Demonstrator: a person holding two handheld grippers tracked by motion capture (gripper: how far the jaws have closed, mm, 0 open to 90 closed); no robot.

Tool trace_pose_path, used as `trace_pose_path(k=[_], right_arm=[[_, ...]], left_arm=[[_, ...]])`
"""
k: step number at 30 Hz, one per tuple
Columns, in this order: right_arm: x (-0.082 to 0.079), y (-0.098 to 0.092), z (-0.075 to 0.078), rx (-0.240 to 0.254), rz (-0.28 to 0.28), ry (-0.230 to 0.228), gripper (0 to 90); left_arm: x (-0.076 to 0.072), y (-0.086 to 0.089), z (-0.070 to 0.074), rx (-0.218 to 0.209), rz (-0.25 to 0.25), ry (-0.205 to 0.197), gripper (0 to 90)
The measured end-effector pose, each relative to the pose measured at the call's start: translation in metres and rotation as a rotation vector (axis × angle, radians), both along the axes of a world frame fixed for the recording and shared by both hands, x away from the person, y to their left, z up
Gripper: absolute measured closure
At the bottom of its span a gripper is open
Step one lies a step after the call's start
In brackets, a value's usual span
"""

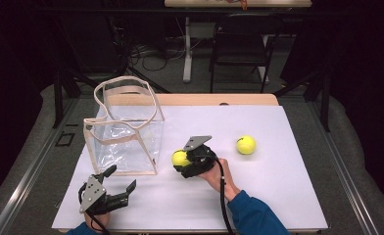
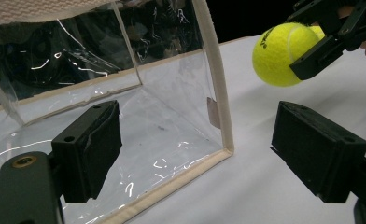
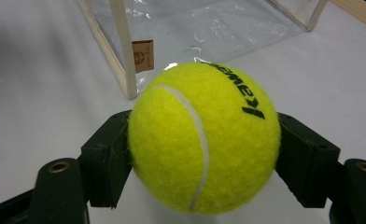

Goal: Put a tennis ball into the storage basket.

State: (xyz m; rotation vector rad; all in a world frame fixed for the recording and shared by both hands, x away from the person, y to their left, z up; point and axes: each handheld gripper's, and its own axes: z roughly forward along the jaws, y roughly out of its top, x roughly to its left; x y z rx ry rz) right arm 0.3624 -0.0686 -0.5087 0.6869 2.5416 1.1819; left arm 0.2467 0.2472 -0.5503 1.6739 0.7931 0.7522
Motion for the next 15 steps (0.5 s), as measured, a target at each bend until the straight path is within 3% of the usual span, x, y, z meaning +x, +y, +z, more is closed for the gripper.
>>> trace_pose_path(k=[15], right_arm=[[0.001,-0.008,0.013,0.036,-0.025,-0.03,26.5]], left_arm=[[-0.002,0.0,0.001,0.006,0.0,-0.011,15.8]])
